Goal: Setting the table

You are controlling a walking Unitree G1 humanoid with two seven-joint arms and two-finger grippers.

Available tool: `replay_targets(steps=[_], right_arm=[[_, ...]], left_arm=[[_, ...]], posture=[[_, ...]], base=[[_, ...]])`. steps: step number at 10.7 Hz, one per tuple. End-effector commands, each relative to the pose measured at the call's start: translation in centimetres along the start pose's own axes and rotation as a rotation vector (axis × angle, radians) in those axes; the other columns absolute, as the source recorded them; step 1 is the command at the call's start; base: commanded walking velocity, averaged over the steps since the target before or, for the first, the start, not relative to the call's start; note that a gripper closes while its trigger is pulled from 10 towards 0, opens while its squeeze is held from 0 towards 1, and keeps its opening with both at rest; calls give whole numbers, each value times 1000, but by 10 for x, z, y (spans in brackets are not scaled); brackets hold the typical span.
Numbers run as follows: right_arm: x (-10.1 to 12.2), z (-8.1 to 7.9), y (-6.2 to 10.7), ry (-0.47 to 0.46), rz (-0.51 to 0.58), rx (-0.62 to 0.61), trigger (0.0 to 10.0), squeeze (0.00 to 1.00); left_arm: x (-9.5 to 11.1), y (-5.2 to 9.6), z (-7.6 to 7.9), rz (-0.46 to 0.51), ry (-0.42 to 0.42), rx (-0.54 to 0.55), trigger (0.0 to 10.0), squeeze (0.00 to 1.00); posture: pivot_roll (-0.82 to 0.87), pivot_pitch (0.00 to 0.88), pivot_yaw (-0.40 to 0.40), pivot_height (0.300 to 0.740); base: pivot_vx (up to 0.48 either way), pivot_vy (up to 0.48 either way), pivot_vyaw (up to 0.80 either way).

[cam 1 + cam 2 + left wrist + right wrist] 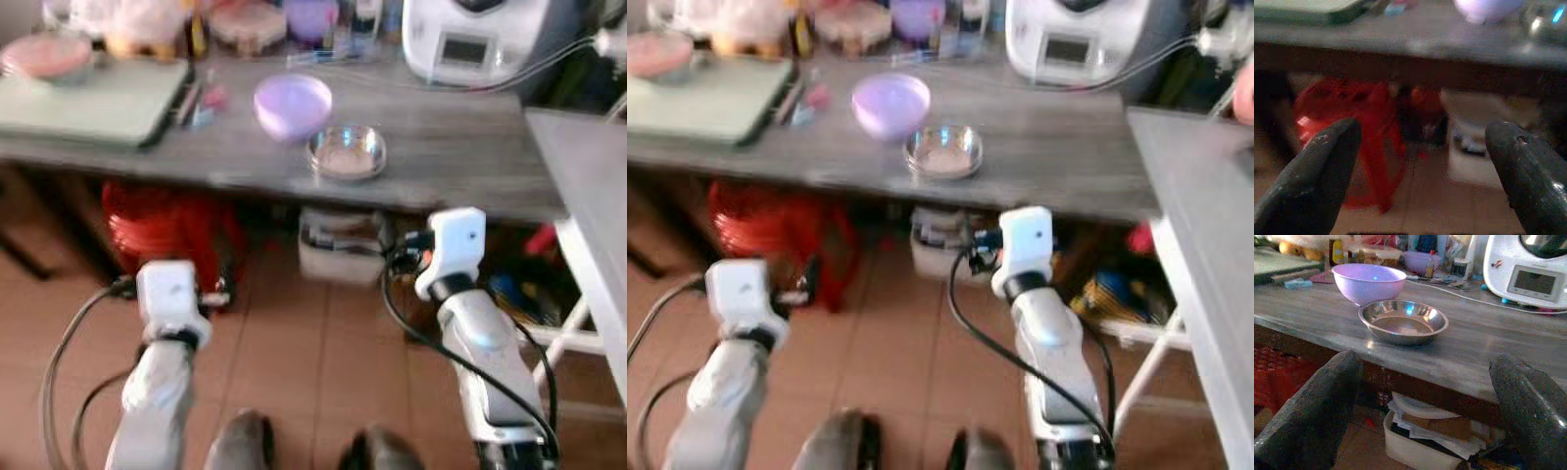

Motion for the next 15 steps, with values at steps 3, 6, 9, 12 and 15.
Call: replay_targets(steps=[3,6,9,12,15], right_arm=[[-21,22,14,32,-45,-73,10000,0],[-28,24,10,65,-44,-117,10000,0],[-25,21,7,-63,-10,-118,10000,0],[-27,28,7,-69,-18,-152,10000,0],[-21,25,0,-55,0,-114,10000,0]], left_arm=[[7,9,9,61,-44,-76,10000,0],[16,1,8,110,-42,-43,10000,0],[6,2,15,91,-17,-79,10000,0],[17,-5,19,140,-1,-107,10000,0],[18,-6,23,149,3,-121,10000,0]], posture=[[37,91,13,740],[33,62,15,740],[25,44,29,740],[23,51,31,740],[23,56,25,740]], base=[[-317,0,0],[-209,0,0],[0,0,0],[0,-102,-183],[82,-395,0]])
Point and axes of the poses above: a point about 5 cm out from each wrist's last joint towards the gripper, its own y axis pointing back from the gripper into the wrist, its own x axis along the axis of the wrist's last joint, z = x × y, the point moved 5 cm from there along -y, pointing out of the wrist towards the gripper, and after that the axes turned 11 degrees about -y, right-handed, at the moved point
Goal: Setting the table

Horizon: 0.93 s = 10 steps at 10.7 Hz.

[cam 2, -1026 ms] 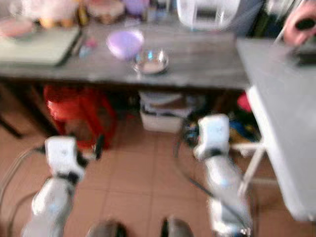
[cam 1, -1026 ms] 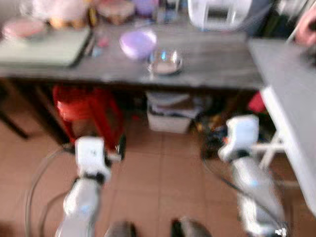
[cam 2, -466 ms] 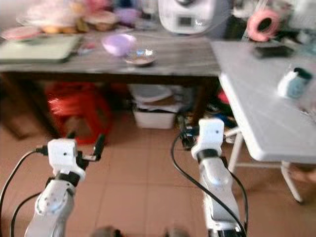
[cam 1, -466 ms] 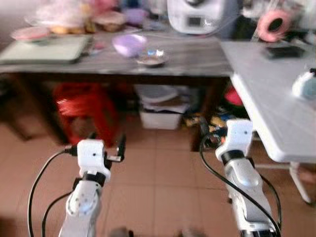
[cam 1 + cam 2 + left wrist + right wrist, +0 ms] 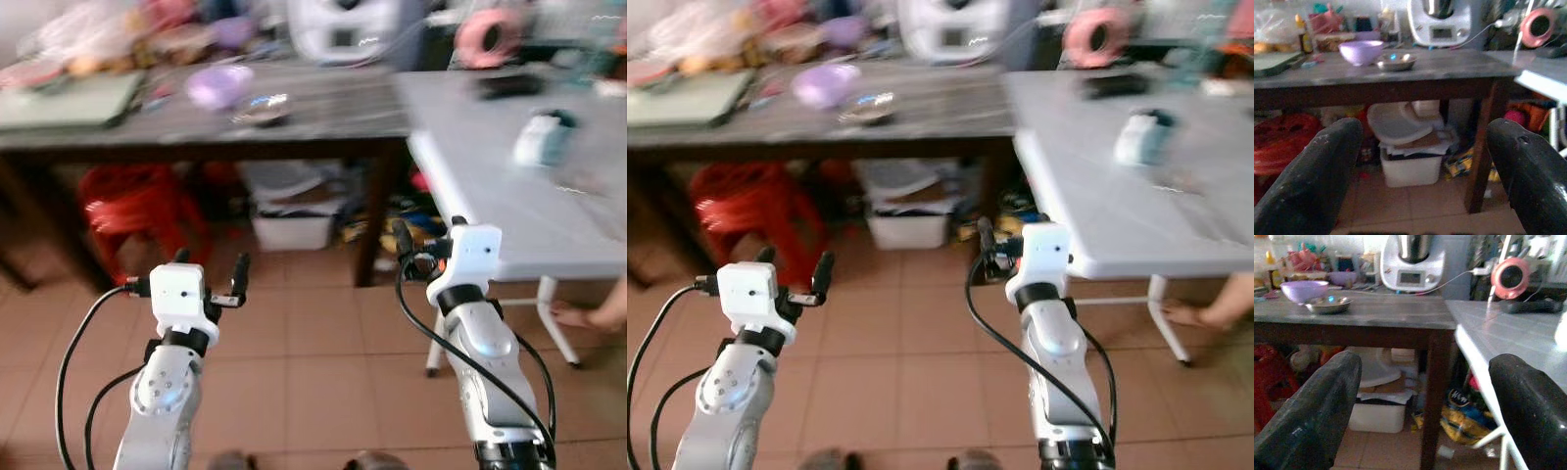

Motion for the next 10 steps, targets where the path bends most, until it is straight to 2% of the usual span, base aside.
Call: replay_targets(steps=[1,8,10], right_arm=[[4,-4,-4,0,12,19,10000,0],[8,-9,-9,10,28,35,10000,0],[8,-11,-10,15,30,39,10000,0]], left_arm=[[-1,-1,2,-2,1,-10,10000,0],[1,-4,6,1,-25,-35,10000,0],[1,-4,7,1,-26,-40,10000,0]], posture=[[22,58,22,740],[22,72,30,740],[23,75,30,740]], base=[[247,-409,0],[339,-335,0],[414,-124,0]])
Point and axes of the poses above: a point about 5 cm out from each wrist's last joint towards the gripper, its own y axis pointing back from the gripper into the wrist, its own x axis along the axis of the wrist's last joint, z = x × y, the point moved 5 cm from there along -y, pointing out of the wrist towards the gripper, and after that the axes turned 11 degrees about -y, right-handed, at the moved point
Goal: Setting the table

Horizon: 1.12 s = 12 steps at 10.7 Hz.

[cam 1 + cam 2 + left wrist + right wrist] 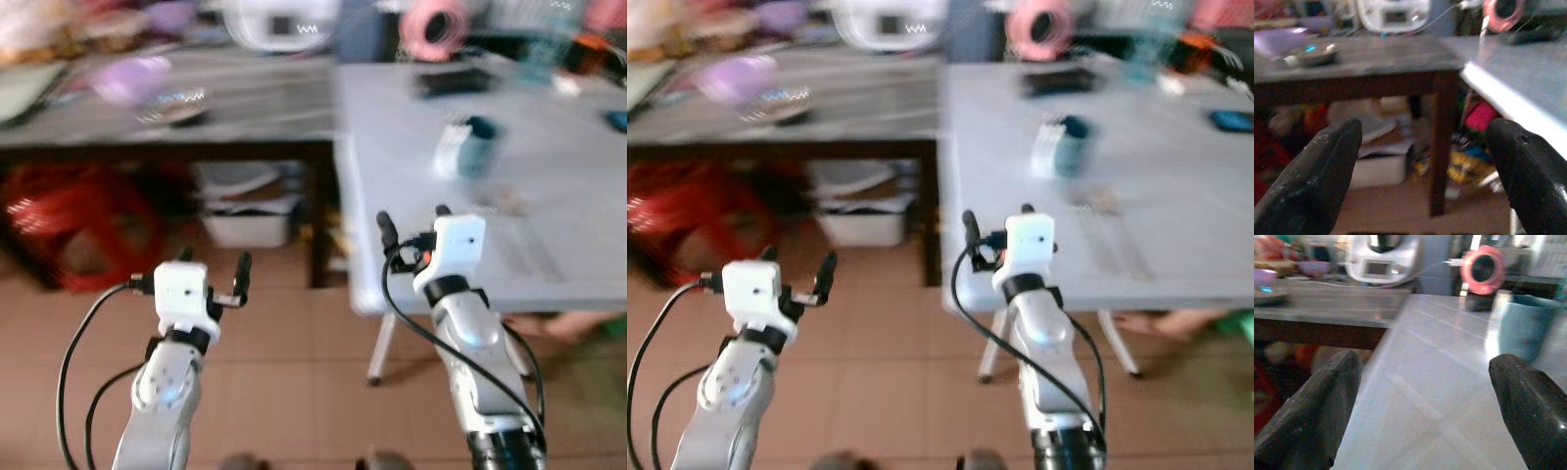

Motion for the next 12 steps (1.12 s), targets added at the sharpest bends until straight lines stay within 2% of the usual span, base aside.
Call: replay_targets(steps=[1,6,12], right_arm=[[3,4,-1,13,8,-9,10000,0],[2,5,-2,40,7,-15,10000,0],[-6,4,2,31,-20,-12,10000,0]], left_arm=[[0,1,6,-3,-1,-22,10000,0],[-1,2,8,-8,-3,-36,10000,0],[-5,6,0,-25,-4,-10,10000,0]], posture=[[23,76,30,740],[23,82,30,740],[30,90,32,740]], base=[[420,0,0],[408,0,0],[0,0,0]])
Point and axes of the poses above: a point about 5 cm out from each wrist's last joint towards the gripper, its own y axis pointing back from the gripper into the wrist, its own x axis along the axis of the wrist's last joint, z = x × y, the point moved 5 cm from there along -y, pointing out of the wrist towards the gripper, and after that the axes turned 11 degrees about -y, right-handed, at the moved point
